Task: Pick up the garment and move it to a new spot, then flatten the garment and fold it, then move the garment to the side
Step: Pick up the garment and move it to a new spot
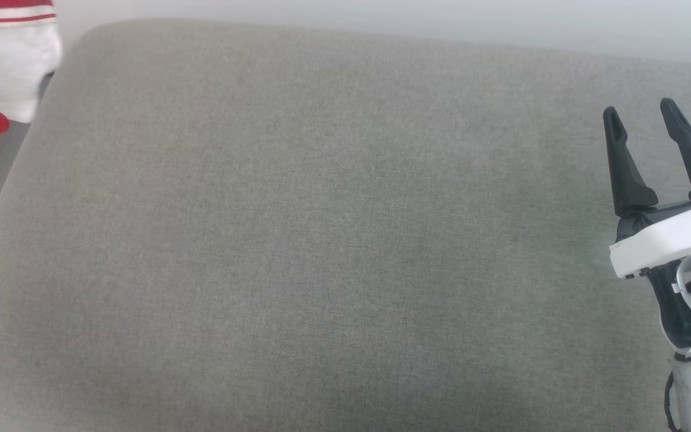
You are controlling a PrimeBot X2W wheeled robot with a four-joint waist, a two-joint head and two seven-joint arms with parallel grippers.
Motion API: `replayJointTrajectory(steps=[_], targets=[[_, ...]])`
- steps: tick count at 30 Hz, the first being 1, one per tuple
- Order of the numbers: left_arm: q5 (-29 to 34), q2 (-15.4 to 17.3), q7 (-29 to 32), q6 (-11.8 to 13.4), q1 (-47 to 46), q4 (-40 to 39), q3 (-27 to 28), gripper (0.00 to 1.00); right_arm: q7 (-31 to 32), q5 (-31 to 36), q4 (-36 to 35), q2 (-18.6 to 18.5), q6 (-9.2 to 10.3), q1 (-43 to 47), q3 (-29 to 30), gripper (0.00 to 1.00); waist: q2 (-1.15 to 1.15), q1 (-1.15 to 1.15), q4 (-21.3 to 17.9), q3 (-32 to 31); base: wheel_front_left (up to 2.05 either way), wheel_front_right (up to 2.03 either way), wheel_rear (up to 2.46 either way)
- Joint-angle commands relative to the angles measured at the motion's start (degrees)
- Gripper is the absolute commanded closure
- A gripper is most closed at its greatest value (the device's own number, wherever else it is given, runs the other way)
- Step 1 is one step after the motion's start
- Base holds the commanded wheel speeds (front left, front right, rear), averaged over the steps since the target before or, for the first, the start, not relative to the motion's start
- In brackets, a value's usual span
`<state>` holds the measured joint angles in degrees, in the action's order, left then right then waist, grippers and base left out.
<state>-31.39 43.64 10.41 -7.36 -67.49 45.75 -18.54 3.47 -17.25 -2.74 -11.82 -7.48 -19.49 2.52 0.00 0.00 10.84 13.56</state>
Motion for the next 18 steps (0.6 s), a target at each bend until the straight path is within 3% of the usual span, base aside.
replayJointTrajectory(steps=[1,8,18], targets=[[-0.5,-0.1,0.4,-0.1,-0.5,-0.8,-0.1,1.00,-0.4,-0.3,0.3,0.2,-0.03,0.5,0.3,0.00,0.00,0.00,-0.3,-0.8,0.00,0.00,0.00],[-2.7,1.3,7.9,0.9,2.9,-14.3,-1.0,1.00,-1.8,-0.4,1.2,0.5,-0.03,0.6,2.3,0.00,0.00,0.00,-3.0,-1.9,0.00,0.00,0.00],[-5.0,1.3,19.6,8.5,11.3,-40.1,-2.1,1.00,-3.2,-0.1,1.5,0.2,-0.03,0.2,7.3,0.00,0.00,0.00,-11.1,0.0,0.00,0.00,0.00]])
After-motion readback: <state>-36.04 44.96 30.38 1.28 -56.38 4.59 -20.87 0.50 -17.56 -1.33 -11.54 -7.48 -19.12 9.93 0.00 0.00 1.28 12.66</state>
